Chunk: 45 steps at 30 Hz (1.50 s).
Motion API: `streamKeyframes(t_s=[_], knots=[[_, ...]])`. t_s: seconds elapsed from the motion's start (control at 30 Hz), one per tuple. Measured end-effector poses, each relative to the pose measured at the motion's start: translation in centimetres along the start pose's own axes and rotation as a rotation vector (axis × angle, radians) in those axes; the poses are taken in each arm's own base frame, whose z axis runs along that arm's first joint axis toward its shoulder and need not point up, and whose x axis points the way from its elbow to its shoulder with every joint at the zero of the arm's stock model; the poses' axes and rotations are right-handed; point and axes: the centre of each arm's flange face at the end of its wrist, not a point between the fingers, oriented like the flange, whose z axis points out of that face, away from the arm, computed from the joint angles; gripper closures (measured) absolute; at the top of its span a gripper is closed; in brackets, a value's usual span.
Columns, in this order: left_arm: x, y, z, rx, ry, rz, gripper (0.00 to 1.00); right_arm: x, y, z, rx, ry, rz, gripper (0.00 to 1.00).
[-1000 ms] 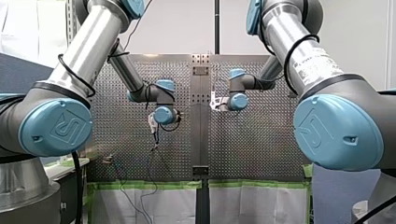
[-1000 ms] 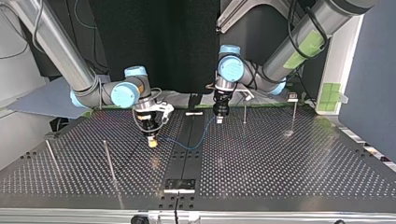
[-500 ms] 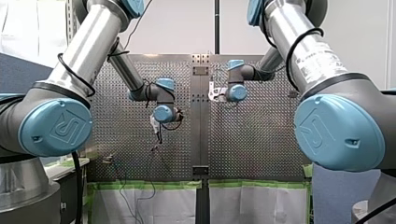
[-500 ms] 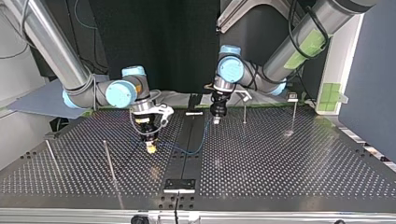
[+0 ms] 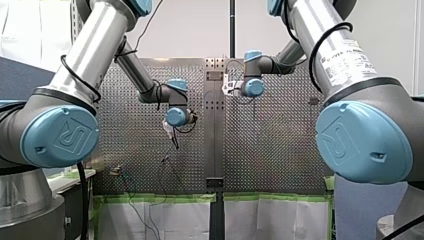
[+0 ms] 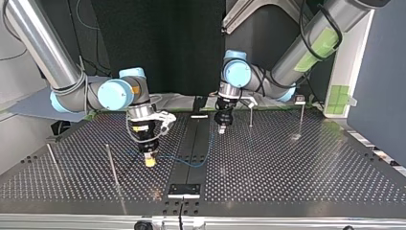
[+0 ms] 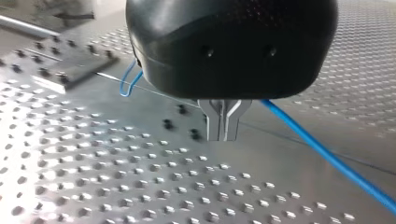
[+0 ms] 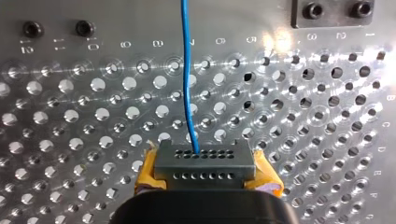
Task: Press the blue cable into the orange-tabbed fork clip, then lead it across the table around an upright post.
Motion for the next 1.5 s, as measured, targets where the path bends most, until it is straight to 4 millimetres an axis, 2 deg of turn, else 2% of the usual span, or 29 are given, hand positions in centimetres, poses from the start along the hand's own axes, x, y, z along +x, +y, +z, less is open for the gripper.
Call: streamKeyframes(t_s=[0.23, 0.6, 0.83, 1.03, 1.27, 1.5], knots=[[-2.4, -1.4, 0.7, 0.023, -0.032, -0.068, 1.0, 2.9, -0.5, -0.2, 0.006, 0.035, 0.001, 0.98], [-2.8, -2.3, 0.9, 0.06, -0.023, -0.096, 1.0, 6.9, -0.8, -1.1, -0.001, 0.076, 0.004, 0.98], [-3.9, -3.4, 1.8, 0.095, -0.025, -0.103, 1.0, 9.4, -0.3, -1.7, -0.022, 0.108, 0.012, 0.98], [-4.9, -4.2, 2.6, 0.126, -0.03, -0.124, 1.0, 10.0, 0.2, -1.9, -0.041, 0.106, 0.013, 0.98], [-5.0, -4.5, 2.9, 0.168, -0.008, -0.171, 1.0, 10.0, 1.2, -2.0, -0.079, 0.095, 0.007, 0.98], [-5.9, -6.6, 3.5, 0.245, 0.002, -0.227, 1.0, 9.9, 2.7, -1.9, -0.124, 0.087, -0.002, 0.98]])
